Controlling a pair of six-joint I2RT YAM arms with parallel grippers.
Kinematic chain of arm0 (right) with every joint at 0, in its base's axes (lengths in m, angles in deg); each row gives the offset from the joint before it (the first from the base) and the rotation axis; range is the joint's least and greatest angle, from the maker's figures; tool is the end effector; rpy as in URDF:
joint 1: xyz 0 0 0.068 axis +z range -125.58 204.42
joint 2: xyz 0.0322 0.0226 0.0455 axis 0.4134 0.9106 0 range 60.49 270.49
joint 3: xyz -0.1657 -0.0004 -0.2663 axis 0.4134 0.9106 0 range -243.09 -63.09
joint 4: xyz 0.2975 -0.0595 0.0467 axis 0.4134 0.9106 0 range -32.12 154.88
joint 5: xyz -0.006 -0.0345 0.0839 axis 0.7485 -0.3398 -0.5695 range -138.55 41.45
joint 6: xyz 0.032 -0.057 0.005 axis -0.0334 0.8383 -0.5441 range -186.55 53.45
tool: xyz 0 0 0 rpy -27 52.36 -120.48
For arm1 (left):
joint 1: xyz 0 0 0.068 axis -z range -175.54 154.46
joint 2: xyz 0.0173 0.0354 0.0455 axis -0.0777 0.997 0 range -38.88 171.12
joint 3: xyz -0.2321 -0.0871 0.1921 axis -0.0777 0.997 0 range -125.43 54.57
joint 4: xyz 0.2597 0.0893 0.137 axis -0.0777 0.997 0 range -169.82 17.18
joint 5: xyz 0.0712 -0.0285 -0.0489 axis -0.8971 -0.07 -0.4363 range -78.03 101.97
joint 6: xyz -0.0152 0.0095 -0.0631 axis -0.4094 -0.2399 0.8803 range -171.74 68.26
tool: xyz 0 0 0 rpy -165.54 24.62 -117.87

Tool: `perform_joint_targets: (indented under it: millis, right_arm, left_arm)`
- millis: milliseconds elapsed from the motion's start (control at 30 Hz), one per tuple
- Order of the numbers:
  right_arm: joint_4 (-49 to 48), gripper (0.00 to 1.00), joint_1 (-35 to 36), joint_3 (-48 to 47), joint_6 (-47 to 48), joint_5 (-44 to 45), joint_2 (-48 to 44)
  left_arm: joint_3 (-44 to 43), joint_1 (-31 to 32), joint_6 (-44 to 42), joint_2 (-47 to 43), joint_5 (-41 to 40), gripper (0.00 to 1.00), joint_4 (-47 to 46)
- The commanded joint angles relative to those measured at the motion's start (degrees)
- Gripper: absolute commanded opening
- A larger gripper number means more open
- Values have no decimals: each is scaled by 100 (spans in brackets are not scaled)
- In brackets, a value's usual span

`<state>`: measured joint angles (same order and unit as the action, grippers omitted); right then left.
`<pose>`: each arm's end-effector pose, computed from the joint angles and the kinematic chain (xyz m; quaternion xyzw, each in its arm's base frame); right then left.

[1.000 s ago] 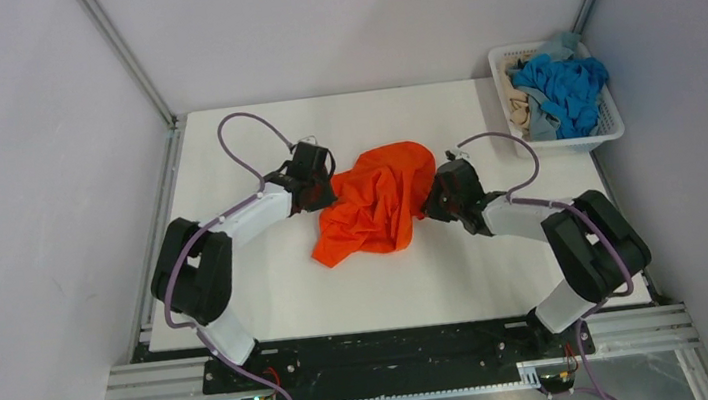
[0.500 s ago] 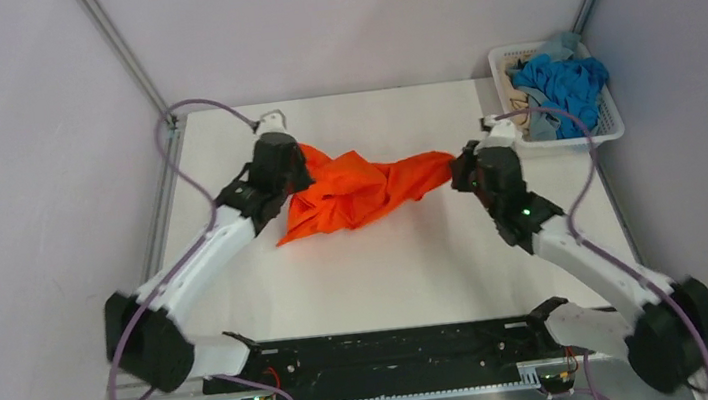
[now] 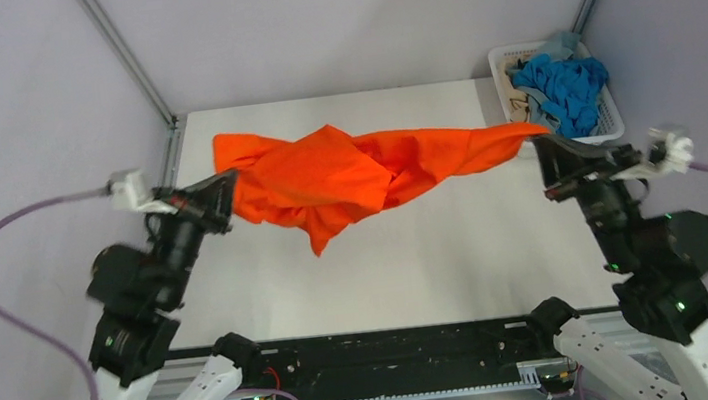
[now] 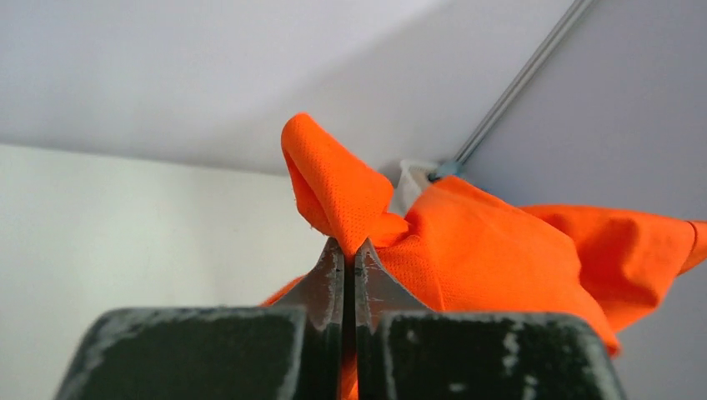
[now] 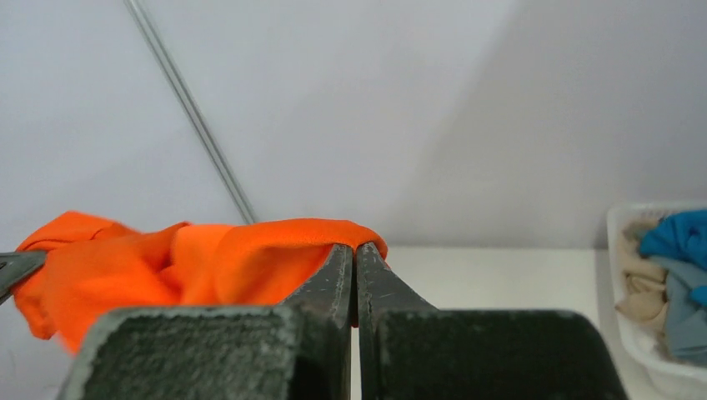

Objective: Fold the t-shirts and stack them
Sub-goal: Flatten out the tshirt

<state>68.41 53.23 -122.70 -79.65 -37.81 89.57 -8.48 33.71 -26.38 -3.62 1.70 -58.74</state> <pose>0.0849 0.0356 0.5055 -0.0021 0.5761 0.2416 0.7808 0.1138 -0.0532 0.4945 -0.0444 0.6638 -0.2886 0.6886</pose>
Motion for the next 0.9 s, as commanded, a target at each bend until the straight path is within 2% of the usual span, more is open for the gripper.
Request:
perform_joint_targets:
  millis: [0,133,233,333,367,400,467,500,600,733,867]
  right_arm:
    - [380,0,18,-261,323,3,-524]
    - [866,0,12,-243,114,-218,-412]
    - [1132,0,13,-55,-115,274,-33]
    - [1360,0,-9,475,-535,818,310]
    - [1418,0,-21,656,-636,990,503]
    - [1427,0,-88,1012,-868,1048,599]
    - [1494,0,-324,1478,-1210,1049,1028]
    - [1612,0,-447,1575,-1334,1003,1381]
    - [1748,0,-1096,1800,-1708,542,1971]
    - [1488,2,-1346,2043,-1805,323,2318]
    - [1411,3,-1436,2210,-1859,368,2274]
  left_arm:
    - [-68,19,-295,-855,2,0,-117]
    - [177,20,-220,-1031,268,1,-218]
    - [440,19,-133,-423,-164,12,-229]
    - [733,-16,31,450,-1001,39,-183]
    - [871,-47,118,924,-1151,45,-130]
    - [929,-134,274,1186,-1143,75,-82]
    - [1003,-346,571,1918,-1084,97,72]
    - [958,-405,657,2328,-1064,98,142]
    - [878,-538,847,2839,-1094,100,484]
    - [1243,-474,990,2719,-635,99,515]
    - [1870,150,1052,2297,-209,98,534]
